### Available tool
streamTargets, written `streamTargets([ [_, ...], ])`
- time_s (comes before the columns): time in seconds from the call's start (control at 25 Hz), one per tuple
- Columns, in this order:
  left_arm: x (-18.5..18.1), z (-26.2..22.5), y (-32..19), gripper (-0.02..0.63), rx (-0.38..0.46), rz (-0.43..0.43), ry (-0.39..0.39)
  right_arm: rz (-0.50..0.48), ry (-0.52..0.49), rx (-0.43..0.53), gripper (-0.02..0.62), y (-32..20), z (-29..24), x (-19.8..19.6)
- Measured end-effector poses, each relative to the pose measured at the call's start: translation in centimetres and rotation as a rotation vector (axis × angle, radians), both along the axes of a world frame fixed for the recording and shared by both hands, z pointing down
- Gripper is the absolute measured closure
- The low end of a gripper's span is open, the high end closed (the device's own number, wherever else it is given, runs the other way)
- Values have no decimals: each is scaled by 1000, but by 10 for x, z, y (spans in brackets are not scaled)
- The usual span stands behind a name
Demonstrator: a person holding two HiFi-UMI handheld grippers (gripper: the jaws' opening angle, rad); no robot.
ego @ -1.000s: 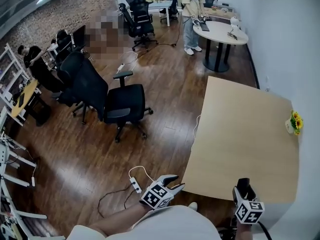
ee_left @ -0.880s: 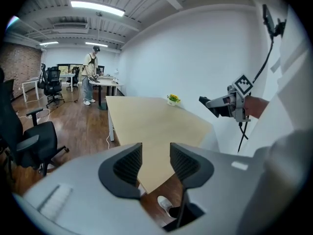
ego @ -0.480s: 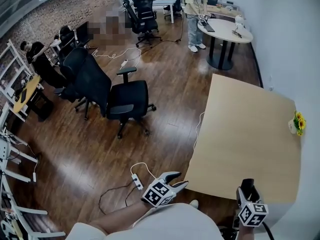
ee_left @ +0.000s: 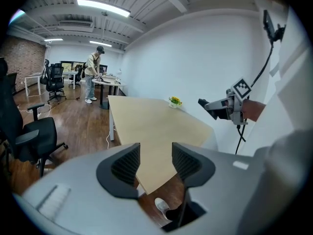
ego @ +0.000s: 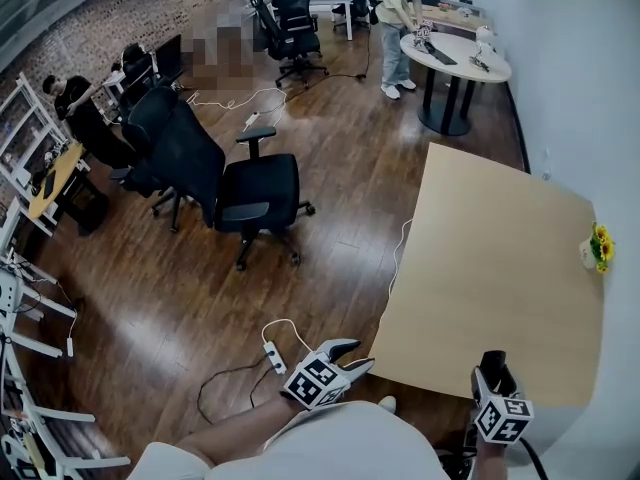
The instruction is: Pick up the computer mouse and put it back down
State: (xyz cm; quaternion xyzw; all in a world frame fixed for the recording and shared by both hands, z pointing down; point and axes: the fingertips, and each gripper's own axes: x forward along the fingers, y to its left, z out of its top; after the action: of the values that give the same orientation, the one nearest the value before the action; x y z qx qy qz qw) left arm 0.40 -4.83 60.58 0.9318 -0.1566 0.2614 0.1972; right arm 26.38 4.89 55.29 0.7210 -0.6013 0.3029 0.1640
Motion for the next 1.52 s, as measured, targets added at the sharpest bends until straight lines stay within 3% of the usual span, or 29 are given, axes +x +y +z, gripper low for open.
streamTargets([
  [0.36, -16, -2, 1, 417, -7, -52, 0, 150, -96, -113, 299, -45, 136, 38],
  [0.72, -37, 0, 5, 417, -16, -111, -31, 151, -52, -251, 299, -64, 224, 51],
  [0.96, -48, -2, 4, 417, -6, -145, -43, 117, -30, -311, 296, -60, 258, 54],
  [1.32, -55, -1, 0, 417, -8, -173, -39, 115, -18, -321, 276, -62, 269, 58],
  [1.4, -54, -1, -2, 417, -6, -171, -35, 110, -25, -314, 201, -62, 268, 58],
  [1.52, -51, -1, -5, 417, -4, -163, -25, 104, -8, -281, 201, -61, 254, 60],
])
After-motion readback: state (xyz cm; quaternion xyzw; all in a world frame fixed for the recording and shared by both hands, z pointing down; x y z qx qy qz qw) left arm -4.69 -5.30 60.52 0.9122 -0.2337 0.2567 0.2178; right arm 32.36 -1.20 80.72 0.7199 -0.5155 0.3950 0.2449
